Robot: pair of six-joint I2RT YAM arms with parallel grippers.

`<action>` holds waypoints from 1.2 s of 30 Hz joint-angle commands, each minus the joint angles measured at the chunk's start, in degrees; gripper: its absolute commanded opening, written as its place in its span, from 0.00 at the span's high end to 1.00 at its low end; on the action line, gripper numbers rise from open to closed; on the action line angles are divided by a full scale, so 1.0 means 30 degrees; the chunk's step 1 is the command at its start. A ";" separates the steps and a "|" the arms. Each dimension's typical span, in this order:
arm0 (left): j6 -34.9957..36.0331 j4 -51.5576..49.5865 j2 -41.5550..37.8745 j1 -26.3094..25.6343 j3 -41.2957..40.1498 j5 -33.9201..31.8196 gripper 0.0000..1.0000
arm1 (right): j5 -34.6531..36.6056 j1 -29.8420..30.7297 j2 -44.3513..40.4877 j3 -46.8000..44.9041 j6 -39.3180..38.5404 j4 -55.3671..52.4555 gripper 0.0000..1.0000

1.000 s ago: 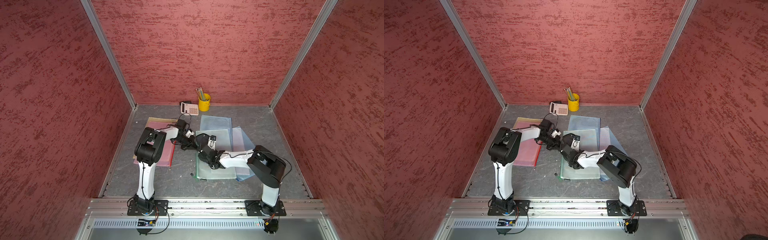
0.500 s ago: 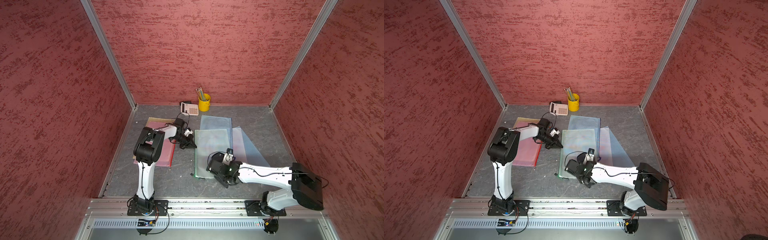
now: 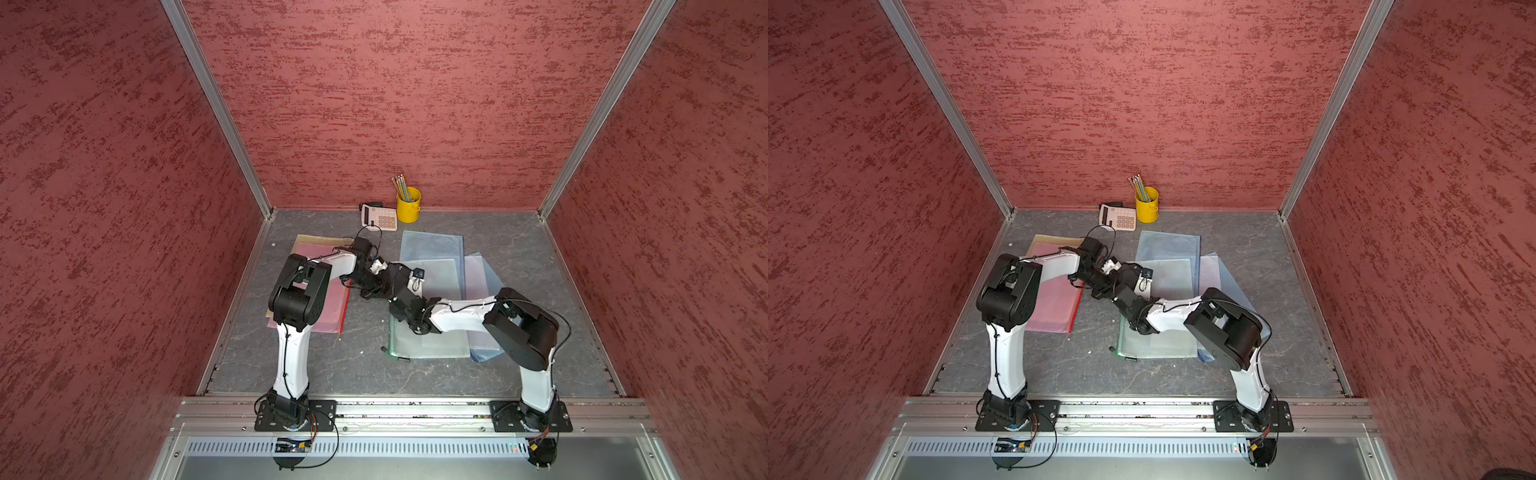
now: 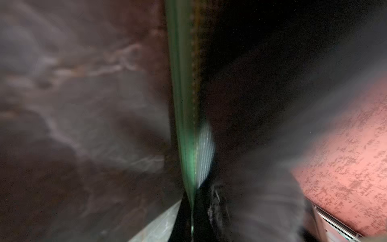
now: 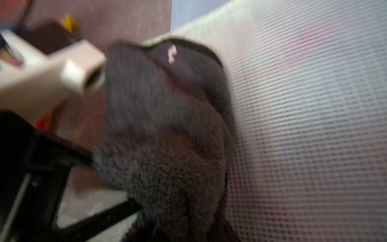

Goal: Wipe the document bag
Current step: Wipe the dirt from the document bag.

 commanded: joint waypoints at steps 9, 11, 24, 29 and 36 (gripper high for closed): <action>0.1868 -0.1078 -0.0164 0.1555 -0.0019 -0.0275 1.00 | 0.1874 0.1902 -0.7830 -0.6402 0.7100 -1.4481 1.00; 0.1886 -0.1121 -0.0171 0.1552 -0.0055 -0.0214 1.00 | 0.2809 0.1872 -0.8596 -0.5031 0.6570 -1.4898 1.00; 0.1307 -0.0449 -0.0537 0.0893 -0.0835 -0.0106 1.00 | 0.0445 0.0830 -0.0271 0.2969 -0.1866 0.0278 1.00; 0.1132 -0.0190 -0.0792 0.1040 -0.1163 -0.0146 1.00 | 0.0942 -0.0011 0.0489 0.0243 0.0109 0.1023 1.00; -0.0105 0.1321 -0.1236 0.2195 -0.2430 0.0836 1.00 | 0.3869 0.0893 -0.2629 -0.2466 0.5105 -0.7843 1.00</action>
